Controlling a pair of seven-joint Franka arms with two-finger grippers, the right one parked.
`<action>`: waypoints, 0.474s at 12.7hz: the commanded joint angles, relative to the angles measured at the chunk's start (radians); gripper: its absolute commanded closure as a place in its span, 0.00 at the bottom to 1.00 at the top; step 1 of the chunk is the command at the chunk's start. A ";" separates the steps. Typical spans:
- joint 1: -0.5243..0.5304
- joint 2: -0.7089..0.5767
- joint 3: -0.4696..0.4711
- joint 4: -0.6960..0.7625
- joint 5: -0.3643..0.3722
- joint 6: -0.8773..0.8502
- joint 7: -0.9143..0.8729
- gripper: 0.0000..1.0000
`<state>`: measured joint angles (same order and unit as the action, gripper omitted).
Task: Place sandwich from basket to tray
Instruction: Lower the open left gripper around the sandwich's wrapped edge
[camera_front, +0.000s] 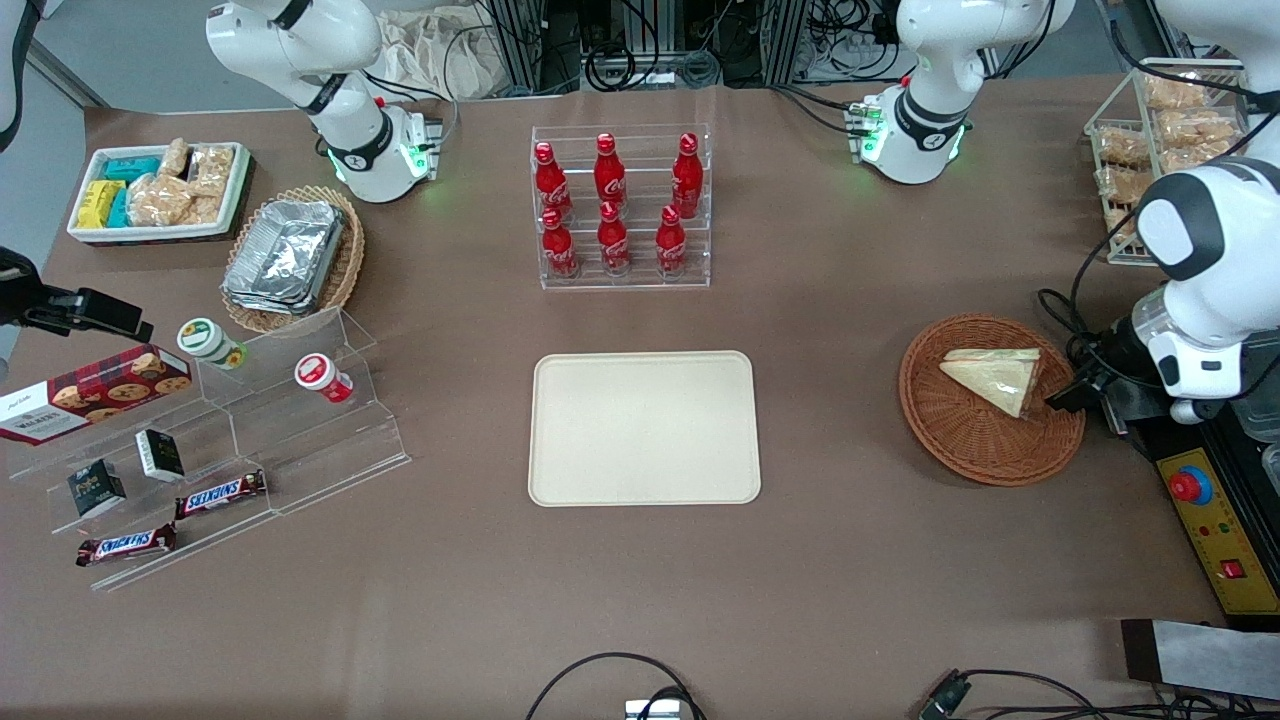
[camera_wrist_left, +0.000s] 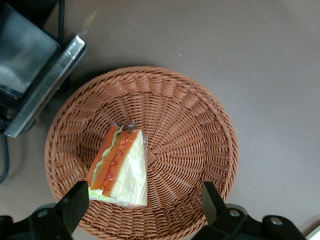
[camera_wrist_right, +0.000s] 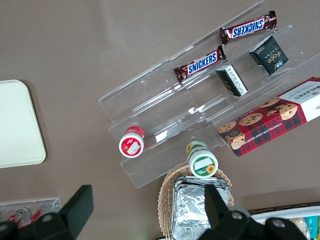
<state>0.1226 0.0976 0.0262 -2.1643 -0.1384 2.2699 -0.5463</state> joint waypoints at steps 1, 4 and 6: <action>0.006 -0.021 -0.008 -0.049 -0.030 0.040 -0.029 0.00; 0.005 -0.010 -0.008 -0.080 -0.044 0.084 -0.034 0.00; 0.005 0.008 -0.008 -0.095 -0.050 0.121 -0.034 0.00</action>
<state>0.1226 0.1019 0.0257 -2.2314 -0.1694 2.3444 -0.5685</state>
